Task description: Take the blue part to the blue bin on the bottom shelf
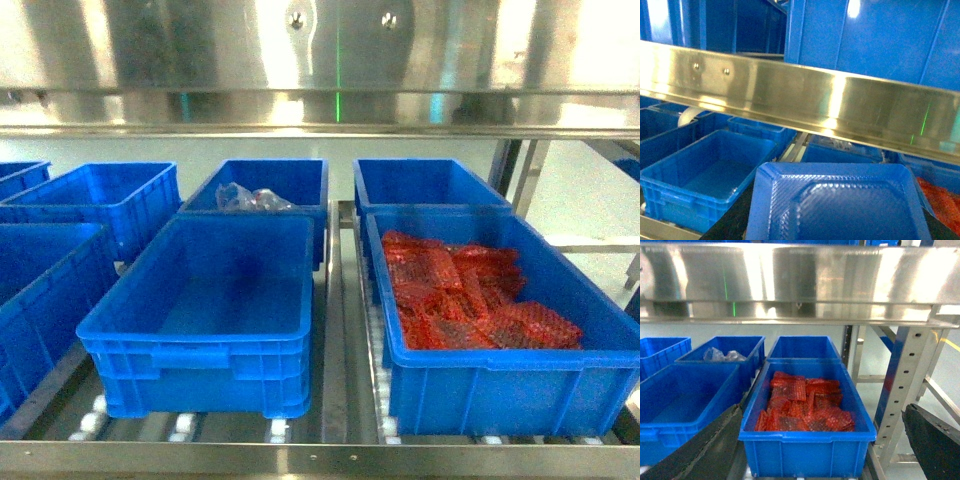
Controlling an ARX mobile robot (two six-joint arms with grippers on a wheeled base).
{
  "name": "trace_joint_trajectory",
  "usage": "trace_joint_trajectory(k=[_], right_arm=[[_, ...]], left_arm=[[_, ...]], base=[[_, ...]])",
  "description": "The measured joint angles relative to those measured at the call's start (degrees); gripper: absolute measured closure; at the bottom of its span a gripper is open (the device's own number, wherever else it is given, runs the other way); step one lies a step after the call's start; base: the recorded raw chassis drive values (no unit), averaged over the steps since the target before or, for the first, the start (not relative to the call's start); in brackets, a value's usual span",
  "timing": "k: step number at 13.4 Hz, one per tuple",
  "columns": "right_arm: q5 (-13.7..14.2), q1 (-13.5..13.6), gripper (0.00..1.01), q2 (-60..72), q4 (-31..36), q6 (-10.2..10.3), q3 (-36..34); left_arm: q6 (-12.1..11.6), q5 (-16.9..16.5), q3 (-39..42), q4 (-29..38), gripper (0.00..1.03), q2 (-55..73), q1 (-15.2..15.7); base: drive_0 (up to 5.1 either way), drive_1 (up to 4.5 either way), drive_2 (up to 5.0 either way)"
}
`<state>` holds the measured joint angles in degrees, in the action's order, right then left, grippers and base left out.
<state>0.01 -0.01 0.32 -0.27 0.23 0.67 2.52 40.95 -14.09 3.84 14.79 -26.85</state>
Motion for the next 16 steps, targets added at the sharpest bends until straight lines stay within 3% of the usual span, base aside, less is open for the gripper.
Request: trace_joint_trajectory(k=[16], right_arm=[[0.0,0.0,0.03,0.0,-0.07,-0.09,0.0]], left_arm=[[-0.02,-0.02,0.07,0.02,0.6,0.0,0.0]], base=[[0.0,0.0,0.0]])
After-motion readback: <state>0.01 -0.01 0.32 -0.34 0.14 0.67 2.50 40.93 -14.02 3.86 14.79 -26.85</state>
